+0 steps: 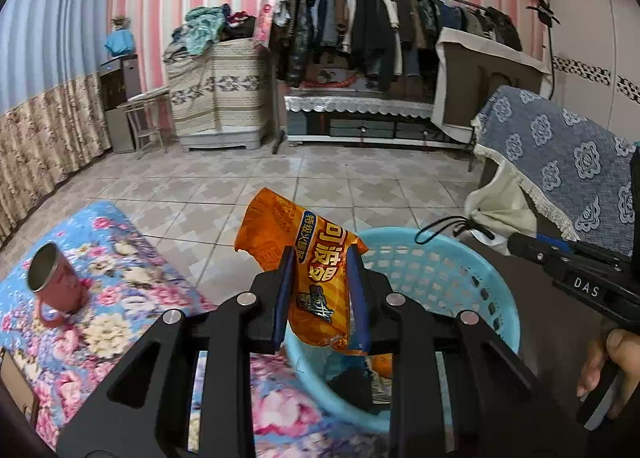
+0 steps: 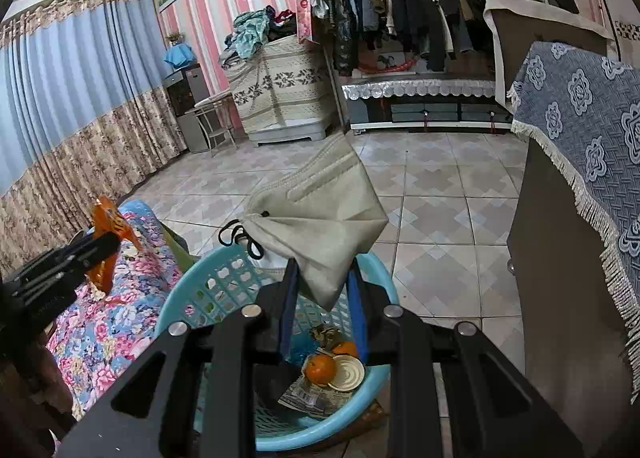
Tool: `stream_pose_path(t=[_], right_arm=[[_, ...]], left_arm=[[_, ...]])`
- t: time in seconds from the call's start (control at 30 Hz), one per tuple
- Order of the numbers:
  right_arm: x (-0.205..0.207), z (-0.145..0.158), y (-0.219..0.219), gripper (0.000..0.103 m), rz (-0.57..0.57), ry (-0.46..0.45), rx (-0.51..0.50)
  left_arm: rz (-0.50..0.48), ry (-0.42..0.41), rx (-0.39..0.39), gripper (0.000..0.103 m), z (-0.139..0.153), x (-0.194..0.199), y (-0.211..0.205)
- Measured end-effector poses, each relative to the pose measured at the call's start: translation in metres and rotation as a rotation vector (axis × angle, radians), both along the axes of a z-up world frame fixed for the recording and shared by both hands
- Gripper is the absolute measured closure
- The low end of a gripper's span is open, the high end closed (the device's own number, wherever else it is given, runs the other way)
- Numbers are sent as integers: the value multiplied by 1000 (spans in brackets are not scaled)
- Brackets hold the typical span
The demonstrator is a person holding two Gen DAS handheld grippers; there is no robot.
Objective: Collect trash
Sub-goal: 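Open the left gripper to drop the snack bag into the basket, then open the right gripper to drop the grey cloth bag into the basket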
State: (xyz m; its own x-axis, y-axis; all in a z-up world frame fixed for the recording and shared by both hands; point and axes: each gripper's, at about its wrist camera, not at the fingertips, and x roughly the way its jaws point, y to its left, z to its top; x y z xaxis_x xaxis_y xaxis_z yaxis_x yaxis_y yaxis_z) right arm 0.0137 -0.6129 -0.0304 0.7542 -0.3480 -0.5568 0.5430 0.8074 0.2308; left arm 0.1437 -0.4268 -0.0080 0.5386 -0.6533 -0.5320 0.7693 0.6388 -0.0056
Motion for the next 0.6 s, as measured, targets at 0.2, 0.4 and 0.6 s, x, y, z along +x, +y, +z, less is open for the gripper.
stream_pose_path(t=[0.2, 0.4, 0.6], right_arm=[[-7, -3, -13, 78, -22, 5, 6], [-9, -7, -18, 78, -32, 13, 12], [-6, -10, -15, 78, -21, 18, 16]], left_arm=[[-51, 39, 31, 77, -16, 1, -33], [-61, 18, 52, 64, -21, -4, -48], [-59, 20, 54, 51, -19, -2, -50]])
